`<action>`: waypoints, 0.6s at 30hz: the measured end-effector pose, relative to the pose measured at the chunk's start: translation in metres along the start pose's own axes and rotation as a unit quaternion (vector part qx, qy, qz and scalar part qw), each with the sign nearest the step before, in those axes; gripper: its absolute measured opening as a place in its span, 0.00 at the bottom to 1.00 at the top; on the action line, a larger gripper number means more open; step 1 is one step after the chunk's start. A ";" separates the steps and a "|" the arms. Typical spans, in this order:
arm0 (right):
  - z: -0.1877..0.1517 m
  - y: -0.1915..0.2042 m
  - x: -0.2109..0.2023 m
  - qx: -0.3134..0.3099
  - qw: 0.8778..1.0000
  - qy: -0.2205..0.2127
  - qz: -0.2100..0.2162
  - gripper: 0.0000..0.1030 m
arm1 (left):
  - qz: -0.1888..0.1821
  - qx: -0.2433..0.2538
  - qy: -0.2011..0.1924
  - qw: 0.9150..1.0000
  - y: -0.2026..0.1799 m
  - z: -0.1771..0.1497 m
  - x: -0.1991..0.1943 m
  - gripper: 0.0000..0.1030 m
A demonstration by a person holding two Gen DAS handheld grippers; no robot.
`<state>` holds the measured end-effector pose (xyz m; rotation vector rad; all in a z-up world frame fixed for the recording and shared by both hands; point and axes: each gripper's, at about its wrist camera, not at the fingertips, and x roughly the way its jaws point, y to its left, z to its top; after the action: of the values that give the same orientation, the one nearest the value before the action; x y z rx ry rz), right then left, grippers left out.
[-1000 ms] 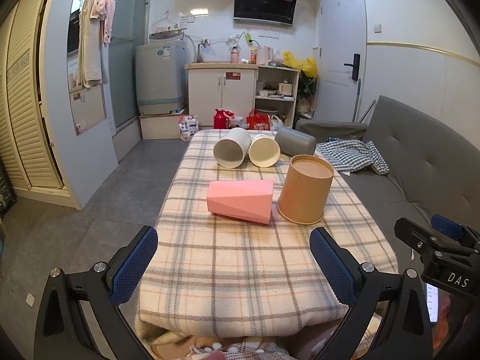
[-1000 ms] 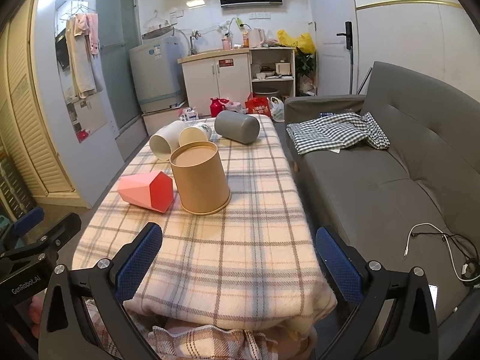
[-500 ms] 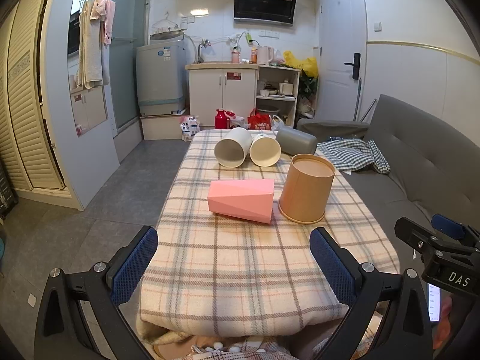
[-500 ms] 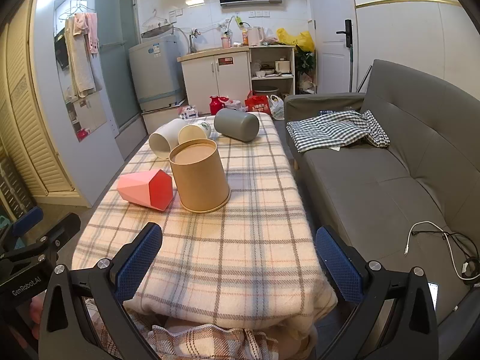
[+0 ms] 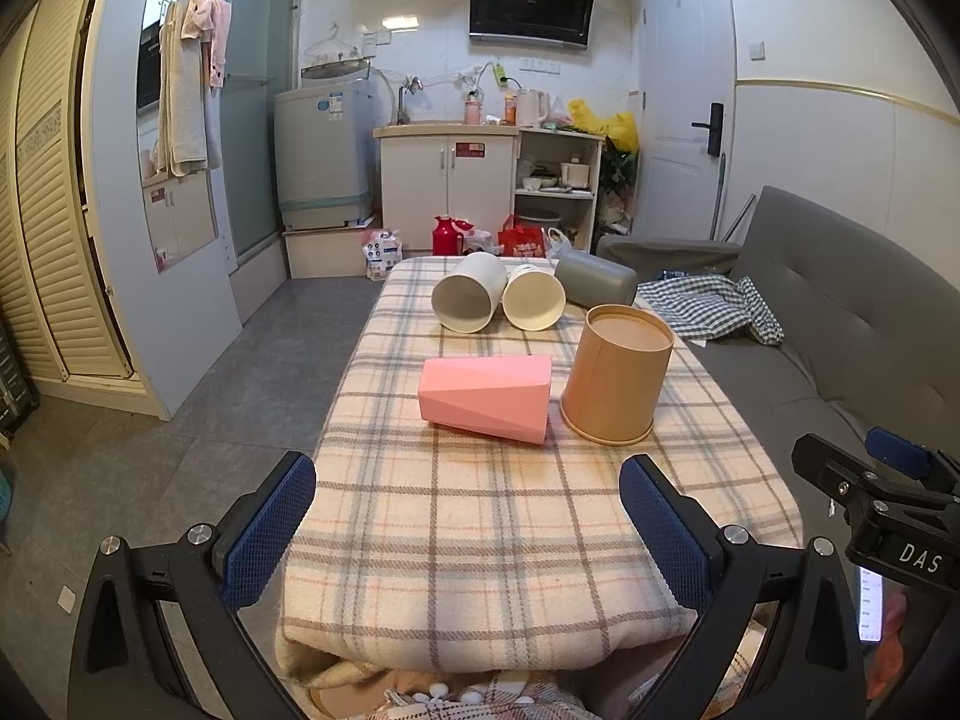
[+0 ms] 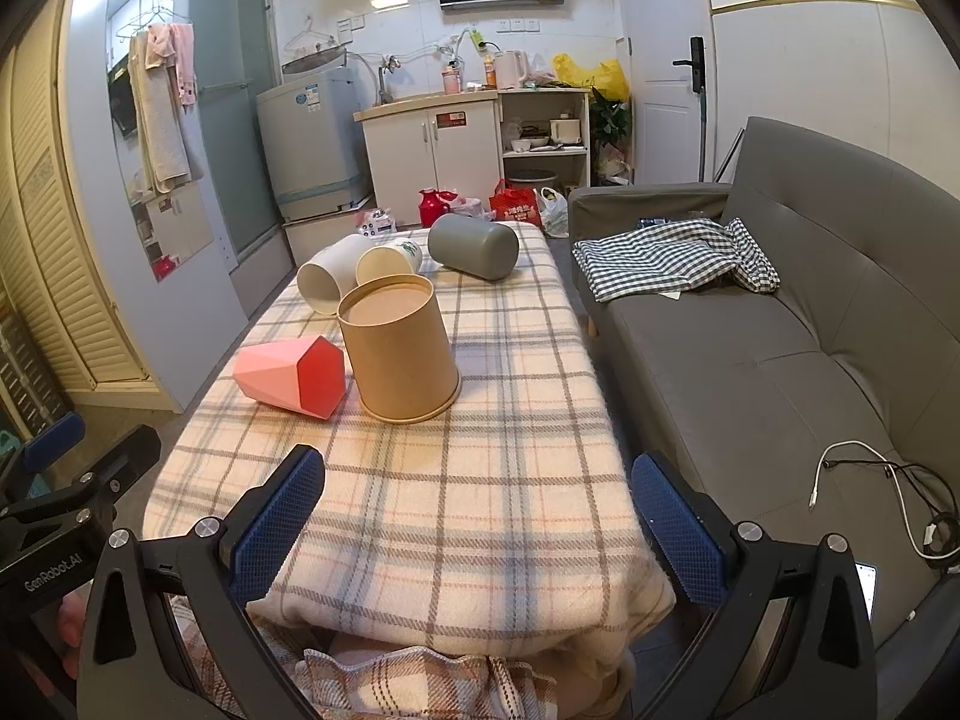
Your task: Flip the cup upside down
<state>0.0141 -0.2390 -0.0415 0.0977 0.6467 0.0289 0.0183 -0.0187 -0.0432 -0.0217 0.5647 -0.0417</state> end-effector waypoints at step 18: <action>0.000 0.000 0.000 0.000 1.000 0.000 0.000 1.00 | 0.000 0.001 0.000 1.000 0.001 0.000 -0.001 1.00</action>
<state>0.0137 -0.2391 -0.0416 0.0969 0.6476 0.0293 0.0180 -0.0179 -0.0426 -0.0192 0.5653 -0.0418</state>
